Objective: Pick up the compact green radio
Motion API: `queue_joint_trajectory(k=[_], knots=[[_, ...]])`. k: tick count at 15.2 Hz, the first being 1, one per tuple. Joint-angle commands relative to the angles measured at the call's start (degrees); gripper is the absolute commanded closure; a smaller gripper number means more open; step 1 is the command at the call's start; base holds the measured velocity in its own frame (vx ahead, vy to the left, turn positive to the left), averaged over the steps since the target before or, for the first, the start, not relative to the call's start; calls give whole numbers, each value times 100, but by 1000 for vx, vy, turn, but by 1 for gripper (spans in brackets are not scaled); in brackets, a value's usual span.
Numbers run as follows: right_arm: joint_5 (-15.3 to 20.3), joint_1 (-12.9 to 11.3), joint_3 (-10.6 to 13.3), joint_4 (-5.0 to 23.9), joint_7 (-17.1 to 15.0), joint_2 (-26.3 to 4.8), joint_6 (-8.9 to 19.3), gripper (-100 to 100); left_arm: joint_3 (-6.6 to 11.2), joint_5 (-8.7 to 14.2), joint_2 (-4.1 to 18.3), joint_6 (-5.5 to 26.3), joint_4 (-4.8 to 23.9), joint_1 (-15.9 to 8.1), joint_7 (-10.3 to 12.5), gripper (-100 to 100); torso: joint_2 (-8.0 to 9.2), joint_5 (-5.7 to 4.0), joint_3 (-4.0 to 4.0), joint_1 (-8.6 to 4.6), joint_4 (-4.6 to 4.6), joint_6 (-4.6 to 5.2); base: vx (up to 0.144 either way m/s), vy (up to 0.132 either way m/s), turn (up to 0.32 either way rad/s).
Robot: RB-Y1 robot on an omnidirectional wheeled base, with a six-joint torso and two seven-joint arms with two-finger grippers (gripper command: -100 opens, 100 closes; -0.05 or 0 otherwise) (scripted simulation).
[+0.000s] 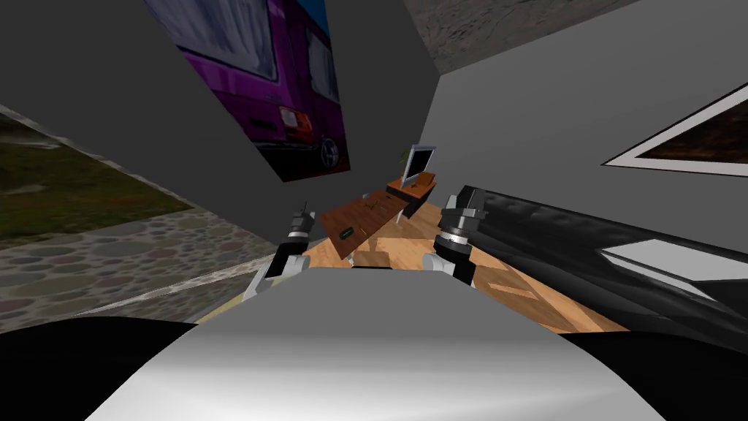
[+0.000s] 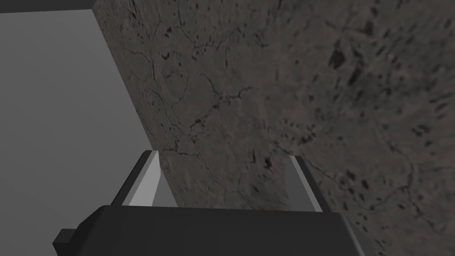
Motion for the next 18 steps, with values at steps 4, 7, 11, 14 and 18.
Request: queue_joint_trajectory(k=[4, 7, 11, 14, 18], knots=[[0, 0, 0, 0, 0, 0, 0, 0, 240, 119, 128, 540, 443, -108, 83, -100, -2, 1, -1, 2, 0, 2, 35, -44, -179], [0, 0, 0, 0, 0, 0, 0, 0, 354, 176, 174, 801, 641, -153, 124, -100, 1, 1, 1, 5, 0, 1, 33, -29, -133], [0, 0, 0, 0, 0, 0, 0, 0, 597, 298, 246, 1307, 1058, -247, 211, -100, -5, 1, -3, 2, -1, 2, 46, -40, -204], [0, 0, 0, 0, 0, 0, 0, 0, 855, 425, 293, 1720, 1447, -344, 304, -100, -6, 1, -3, 5, -1, 1, 52, -31, -223], [0, 0, 0, 0, 0, 0, 0, 0, 989, 490, 308, 2110, 1723, -393, 352, -100, -9, 0, -5, -1, -2, 1, 55, -34, -169]])
